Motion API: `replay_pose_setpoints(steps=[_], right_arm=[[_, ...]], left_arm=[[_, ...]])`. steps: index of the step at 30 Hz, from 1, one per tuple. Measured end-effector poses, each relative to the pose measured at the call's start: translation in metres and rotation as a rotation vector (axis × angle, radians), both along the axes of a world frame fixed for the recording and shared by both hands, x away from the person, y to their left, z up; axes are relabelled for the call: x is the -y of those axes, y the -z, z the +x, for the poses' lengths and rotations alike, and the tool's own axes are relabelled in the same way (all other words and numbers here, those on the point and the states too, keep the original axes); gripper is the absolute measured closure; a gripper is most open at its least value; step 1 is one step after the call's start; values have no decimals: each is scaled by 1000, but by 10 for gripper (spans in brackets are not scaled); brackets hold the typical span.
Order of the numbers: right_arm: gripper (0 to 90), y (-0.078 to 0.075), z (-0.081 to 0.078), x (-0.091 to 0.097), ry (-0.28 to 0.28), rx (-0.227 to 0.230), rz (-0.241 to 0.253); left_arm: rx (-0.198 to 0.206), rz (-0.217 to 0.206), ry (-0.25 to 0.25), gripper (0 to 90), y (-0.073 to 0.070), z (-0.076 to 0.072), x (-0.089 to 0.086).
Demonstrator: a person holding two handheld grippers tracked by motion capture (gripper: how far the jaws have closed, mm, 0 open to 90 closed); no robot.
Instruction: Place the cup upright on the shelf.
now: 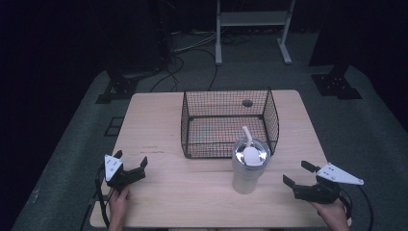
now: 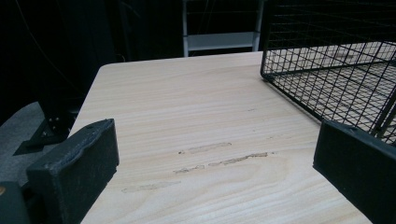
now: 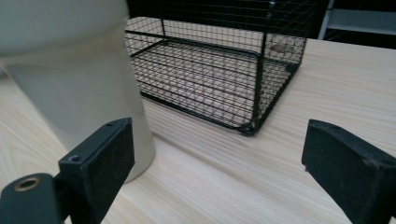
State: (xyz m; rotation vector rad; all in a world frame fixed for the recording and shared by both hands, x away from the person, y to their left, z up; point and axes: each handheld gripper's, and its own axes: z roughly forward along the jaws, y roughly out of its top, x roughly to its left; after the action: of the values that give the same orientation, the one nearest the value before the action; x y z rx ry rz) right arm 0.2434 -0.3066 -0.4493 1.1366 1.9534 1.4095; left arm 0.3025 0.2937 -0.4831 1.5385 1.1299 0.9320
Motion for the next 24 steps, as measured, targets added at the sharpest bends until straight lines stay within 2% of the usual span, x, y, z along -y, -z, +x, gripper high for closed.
replay_pose_setpoints(steps=[8,10,14,20,24], right_arm=[[87,-4,-1,-13,-64,5,-21],[87,-5,-2,-19,-105,8,-29],[86,-7,-2,-26,-146,12,-36],[74,-9,-1,-37,-235,23,-22],[63,-9,1,-45,-279,13,-32]], left_arm=[[0,-2,-1,0,0,0,0],[1,-2,0,0,0,0,0],[1,-3,0,0,0,0,0],[3,-5,1,0,0,0,0],[4,-4,2,0,0,0,0]])
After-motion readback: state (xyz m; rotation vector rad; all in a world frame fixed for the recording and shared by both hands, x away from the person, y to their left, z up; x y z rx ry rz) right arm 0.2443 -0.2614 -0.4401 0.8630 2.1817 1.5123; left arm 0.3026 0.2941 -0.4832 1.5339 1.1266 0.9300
